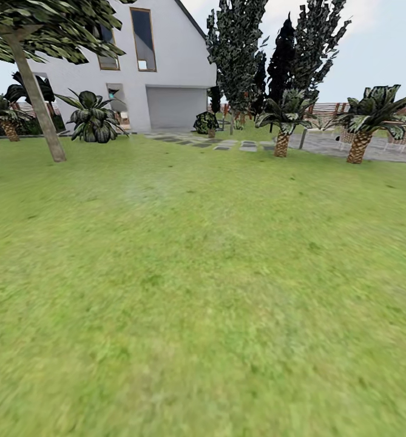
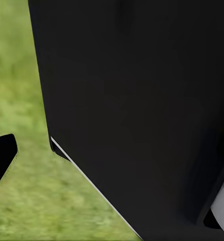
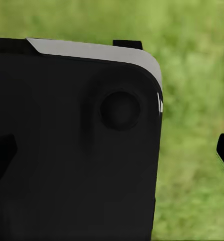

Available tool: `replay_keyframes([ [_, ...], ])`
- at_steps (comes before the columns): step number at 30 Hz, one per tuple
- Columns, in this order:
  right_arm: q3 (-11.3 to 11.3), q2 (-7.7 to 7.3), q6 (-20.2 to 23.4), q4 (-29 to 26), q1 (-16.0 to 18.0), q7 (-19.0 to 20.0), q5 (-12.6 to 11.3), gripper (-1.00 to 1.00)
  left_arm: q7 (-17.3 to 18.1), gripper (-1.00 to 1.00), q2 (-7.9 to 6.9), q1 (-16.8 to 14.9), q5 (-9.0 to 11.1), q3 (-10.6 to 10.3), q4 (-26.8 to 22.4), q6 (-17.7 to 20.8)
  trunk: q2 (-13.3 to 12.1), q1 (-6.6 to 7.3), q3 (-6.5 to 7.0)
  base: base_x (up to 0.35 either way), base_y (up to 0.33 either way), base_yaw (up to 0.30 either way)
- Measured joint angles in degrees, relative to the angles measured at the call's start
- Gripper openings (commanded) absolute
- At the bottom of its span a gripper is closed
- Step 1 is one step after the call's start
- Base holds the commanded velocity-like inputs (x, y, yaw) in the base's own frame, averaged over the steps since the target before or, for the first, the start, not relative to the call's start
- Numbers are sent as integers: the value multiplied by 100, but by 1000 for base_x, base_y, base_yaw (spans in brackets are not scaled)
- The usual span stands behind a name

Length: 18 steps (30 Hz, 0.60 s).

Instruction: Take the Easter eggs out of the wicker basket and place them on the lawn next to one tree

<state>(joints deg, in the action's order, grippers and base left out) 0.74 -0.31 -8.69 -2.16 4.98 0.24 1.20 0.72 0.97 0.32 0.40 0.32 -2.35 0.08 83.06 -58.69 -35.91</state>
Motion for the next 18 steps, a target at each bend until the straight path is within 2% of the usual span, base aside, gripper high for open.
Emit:
replay_keyframes([
  [18, 0, -1, 0, 0, -3, 0, 0, 100, 0, 100, 0, 0, 0, 0, 0, 0, 0, 0, 0, 325, 0, 0],
])
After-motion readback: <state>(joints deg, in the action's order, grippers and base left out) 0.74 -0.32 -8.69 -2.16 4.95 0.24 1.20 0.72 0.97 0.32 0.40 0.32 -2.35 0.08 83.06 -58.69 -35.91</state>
